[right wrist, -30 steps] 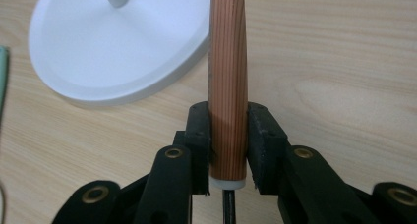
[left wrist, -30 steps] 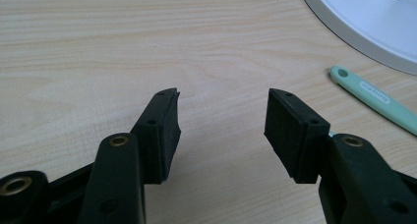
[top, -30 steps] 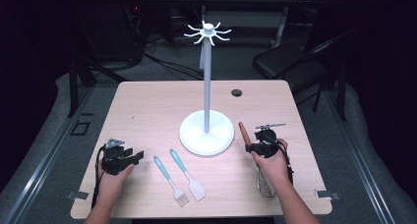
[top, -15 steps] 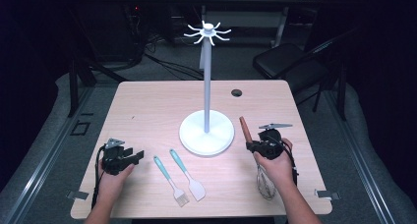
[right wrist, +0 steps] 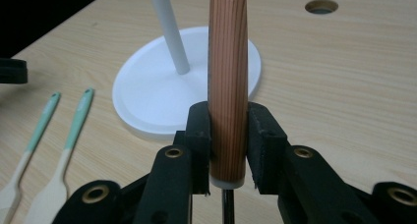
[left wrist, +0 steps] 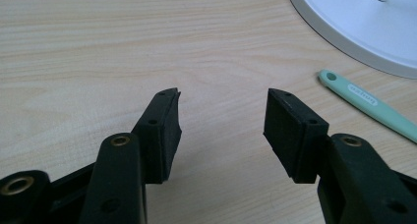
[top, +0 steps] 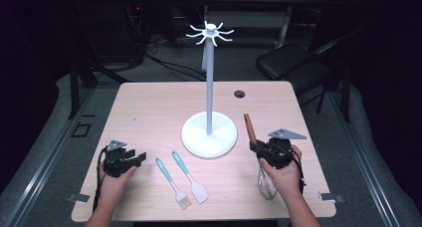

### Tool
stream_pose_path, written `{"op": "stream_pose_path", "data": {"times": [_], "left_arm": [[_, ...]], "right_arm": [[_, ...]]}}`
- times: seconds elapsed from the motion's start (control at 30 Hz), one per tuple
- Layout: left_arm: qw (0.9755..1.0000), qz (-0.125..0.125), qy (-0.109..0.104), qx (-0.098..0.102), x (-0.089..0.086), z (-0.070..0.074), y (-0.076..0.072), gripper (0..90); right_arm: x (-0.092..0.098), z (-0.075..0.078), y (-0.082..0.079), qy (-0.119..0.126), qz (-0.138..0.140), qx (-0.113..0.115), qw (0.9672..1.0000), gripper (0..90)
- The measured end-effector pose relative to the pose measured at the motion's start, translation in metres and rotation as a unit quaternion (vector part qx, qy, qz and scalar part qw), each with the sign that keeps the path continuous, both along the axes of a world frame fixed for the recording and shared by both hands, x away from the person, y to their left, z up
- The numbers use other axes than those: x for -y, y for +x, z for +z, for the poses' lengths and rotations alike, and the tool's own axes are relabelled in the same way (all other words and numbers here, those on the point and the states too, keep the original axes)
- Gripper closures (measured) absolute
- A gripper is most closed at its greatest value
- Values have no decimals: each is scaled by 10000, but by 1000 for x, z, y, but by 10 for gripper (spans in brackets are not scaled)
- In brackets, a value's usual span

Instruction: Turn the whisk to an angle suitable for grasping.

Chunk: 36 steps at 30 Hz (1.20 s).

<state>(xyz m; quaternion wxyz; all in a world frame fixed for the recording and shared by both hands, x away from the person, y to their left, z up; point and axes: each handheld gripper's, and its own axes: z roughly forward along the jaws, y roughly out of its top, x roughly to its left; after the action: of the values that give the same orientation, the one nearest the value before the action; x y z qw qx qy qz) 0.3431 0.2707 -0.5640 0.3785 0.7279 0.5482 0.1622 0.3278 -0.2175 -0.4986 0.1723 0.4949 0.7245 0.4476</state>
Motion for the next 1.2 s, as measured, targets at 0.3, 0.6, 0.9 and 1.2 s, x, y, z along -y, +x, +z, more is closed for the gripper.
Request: {"op": "stream_pose_path", "data": {"times": [0.3,0.6,0.9,1.2], "left_arm": [[9997,-190,-128,125,6,11,-3,489],[9948,-715,-570,458,22,35,-9,486],[9849,-1367,-746,757,68,68,-14,465],[9635,-2215,-1285,785,128,100,-7,455]], "right_arm": [[0,4,-3,180,322,309,9988,731],[-7,11,0,366,586,456,9966,731],[-31,16,-9,351,1078,686,9912,730],[-49,12,-15,269,1358,849,9867,730]]}}
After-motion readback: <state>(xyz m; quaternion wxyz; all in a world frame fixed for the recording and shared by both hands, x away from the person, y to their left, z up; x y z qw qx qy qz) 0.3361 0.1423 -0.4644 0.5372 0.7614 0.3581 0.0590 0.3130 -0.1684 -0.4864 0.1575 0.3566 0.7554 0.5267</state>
